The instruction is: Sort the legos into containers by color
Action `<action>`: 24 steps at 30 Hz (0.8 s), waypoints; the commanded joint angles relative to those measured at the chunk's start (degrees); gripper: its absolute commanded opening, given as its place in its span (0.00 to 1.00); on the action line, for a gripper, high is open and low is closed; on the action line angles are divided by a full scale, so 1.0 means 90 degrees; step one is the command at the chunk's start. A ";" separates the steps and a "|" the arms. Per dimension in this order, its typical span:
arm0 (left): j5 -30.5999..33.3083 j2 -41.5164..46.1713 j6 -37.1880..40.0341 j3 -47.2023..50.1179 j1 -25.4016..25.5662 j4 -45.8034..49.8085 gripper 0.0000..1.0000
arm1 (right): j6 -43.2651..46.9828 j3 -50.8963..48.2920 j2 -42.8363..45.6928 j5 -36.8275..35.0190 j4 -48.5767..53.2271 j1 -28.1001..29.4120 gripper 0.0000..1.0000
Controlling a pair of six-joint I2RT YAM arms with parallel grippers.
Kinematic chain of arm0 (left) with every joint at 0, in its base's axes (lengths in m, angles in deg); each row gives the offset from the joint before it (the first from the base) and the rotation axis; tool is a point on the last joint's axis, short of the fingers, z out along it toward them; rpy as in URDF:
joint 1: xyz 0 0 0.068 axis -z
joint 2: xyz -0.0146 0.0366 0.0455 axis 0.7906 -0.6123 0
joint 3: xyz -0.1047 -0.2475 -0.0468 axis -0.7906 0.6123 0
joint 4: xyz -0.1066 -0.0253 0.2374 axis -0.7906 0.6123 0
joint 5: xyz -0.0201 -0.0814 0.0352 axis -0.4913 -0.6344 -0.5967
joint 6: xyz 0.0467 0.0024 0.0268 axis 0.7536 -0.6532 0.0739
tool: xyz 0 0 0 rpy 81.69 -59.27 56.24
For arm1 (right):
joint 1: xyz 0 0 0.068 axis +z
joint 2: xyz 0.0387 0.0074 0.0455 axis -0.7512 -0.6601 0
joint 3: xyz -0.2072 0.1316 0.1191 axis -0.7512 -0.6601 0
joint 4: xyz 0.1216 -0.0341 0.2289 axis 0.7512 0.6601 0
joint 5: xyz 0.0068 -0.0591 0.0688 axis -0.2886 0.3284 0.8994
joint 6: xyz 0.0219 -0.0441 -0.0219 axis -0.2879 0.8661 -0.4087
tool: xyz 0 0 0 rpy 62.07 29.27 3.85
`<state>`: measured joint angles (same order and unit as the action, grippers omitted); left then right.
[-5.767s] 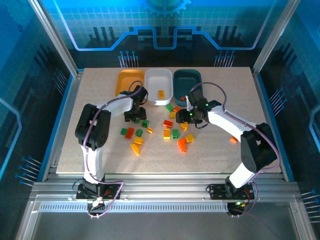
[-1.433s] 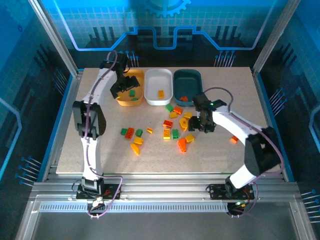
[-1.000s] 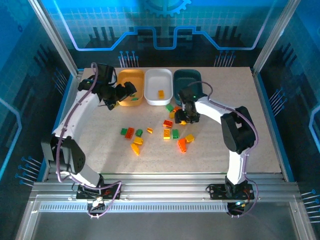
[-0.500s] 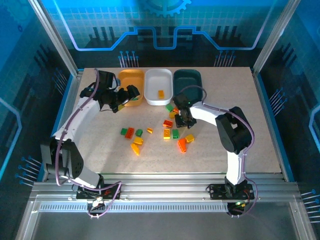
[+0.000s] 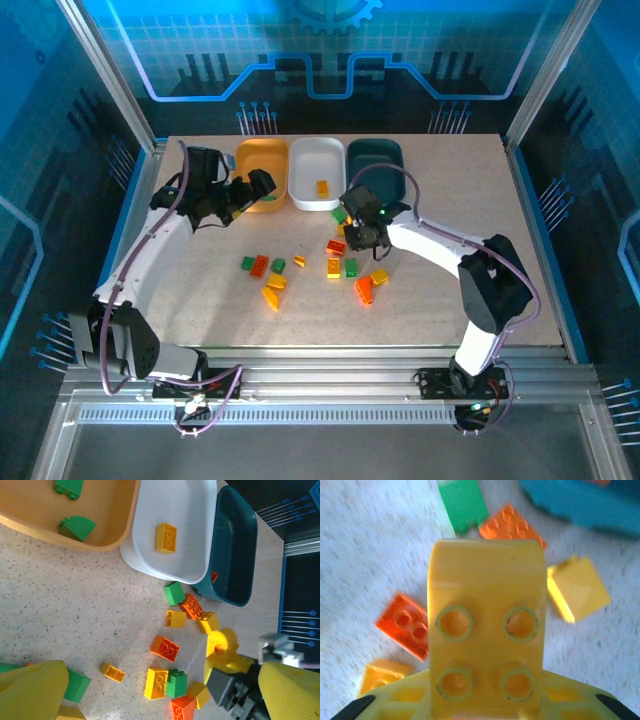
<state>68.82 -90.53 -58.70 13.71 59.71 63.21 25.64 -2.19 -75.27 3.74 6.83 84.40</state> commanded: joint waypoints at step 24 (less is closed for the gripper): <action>0.0111 -0.0439 0.0272 -0.0078 0.0473 0.0052 0.99 | -0.0116 0.2637 -0.1197 -0.0496 0.0676 -0.0246 0.65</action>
<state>70.30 -94.42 -57.15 13.73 63.42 63.30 27.71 30.44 -95.34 0.28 15.61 80.62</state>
